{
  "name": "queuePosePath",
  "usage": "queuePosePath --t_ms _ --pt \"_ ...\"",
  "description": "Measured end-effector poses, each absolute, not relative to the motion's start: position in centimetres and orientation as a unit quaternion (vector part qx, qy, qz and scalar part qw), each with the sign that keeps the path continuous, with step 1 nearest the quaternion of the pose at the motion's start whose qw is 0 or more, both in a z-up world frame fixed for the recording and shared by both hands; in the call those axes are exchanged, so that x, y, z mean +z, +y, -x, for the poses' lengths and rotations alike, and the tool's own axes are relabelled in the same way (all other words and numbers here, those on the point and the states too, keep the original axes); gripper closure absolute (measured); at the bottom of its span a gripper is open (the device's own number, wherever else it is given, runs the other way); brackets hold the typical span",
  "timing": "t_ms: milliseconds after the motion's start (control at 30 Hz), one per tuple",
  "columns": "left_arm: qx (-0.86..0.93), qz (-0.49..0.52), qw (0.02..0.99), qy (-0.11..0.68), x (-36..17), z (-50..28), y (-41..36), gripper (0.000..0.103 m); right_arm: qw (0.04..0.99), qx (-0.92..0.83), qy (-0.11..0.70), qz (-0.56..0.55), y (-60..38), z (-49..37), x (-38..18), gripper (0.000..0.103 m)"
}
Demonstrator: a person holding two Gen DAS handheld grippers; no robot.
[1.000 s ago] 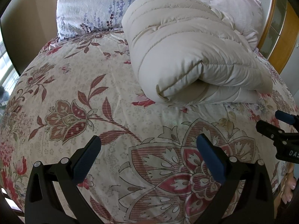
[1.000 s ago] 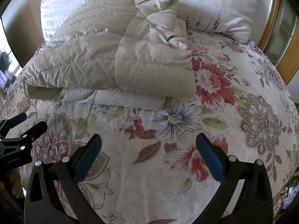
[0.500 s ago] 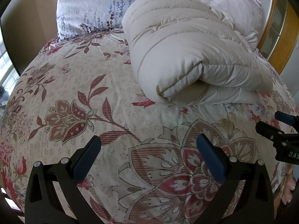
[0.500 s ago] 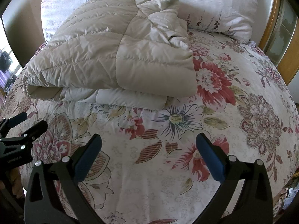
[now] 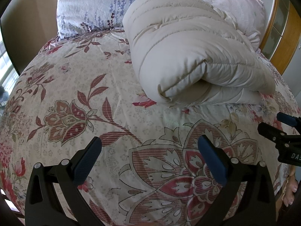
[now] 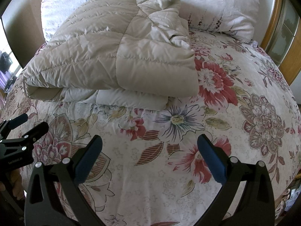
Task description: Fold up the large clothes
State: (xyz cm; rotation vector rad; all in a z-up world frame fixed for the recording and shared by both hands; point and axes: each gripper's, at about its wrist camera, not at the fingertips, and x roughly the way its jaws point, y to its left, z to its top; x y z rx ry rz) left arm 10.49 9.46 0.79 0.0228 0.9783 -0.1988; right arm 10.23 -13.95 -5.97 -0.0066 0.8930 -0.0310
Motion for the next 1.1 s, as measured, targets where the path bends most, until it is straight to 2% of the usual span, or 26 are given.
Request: queuePosePath --t_ms 1100 --pt "-0.097 -0.012 0.877 0.470 0.57 -10.72 9.32 0.001 0.900 -0.013 0.435 0.001 -13.95 -10.47 -6.40 0.002"
